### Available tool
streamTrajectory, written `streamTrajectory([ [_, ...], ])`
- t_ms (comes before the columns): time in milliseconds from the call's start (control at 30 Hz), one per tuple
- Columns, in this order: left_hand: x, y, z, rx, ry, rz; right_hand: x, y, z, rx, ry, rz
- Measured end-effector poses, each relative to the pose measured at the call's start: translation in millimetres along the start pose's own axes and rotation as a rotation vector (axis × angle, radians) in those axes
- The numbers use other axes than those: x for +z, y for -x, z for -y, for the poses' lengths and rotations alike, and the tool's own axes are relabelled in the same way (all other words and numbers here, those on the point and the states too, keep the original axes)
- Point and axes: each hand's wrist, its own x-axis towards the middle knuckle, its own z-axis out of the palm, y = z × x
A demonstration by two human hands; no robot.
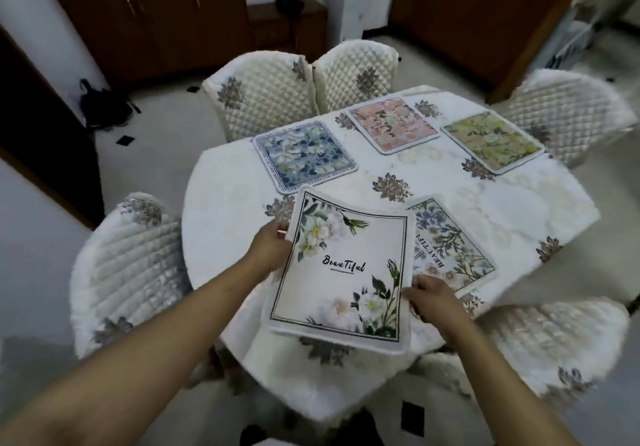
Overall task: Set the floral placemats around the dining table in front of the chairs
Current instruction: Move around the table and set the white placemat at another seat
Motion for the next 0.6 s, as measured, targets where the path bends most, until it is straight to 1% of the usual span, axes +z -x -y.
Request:
streamTrajectory([
  [100,-39.6,-10.4,-18.4,0.082,-0.139,-0.121,28.5,25.2,10.9,0.022,-0.112,0.019],
  [167,-61.2,-17.1,-26.4,0.122,-0.197,-0.156,42.5,33.4,19.4,0.032,-0.158,0.035],
  [267,-84.8,-28.8,-25.7,0.076,-0.281,-0.174,60.9,40.6,30.1,0.025,-0.206,0.071],
  [367,-100.1,-43.4,-19.5,0.074,-0.401,-0.136,82.8,47.4,41.3,-0.018,-0.18,0.072],
  [467,-115.4,-65.6,-11.0,0.151,-0.503,-0.093,109.5,55.7,49.4,-0.018,-0.211,0.0],
  [600,-132.5,-107.3,0.4,0.232,-0.557,0.037,160.3,60.9,56.7,-0.002,-0.19,-0.062],
])
